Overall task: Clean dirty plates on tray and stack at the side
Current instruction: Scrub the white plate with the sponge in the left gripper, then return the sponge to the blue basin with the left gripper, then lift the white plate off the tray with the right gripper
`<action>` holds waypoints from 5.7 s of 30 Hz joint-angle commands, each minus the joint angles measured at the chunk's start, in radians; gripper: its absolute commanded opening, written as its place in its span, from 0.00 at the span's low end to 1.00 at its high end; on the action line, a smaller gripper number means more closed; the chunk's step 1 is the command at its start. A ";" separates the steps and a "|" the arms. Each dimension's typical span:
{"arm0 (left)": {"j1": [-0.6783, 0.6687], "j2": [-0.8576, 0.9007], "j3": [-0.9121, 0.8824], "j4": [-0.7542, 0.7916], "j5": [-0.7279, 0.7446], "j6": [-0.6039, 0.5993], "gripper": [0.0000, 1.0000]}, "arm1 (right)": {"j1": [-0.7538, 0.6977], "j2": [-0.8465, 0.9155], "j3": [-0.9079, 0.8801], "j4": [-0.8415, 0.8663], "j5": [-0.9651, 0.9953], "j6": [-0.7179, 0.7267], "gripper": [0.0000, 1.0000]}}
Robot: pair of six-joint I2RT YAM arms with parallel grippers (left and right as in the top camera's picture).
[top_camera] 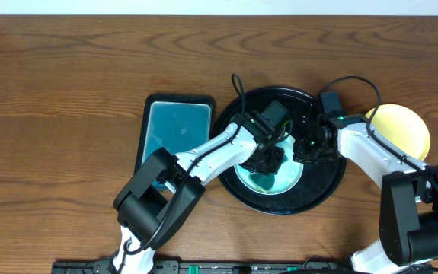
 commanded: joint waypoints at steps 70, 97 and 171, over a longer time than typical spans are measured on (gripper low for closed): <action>0.103 0.037 -0.027 0.494 -0.383 -0.062 0.08 | -0.003 0.032 -0.012 -0.005 0.171 0.008 0.01; 0.192 -0.208 -0.027 0.095 -0.389 -0.023 0.08 | -0.003 0.032 -0.012 -0.007 0.172 0.008 0.01; 0.550 -0.148 -0.126 -0.090 -0.239 0.180 0.08 | -0.023 -0.289 0.103 -0.090 0.387 -0.098 0.01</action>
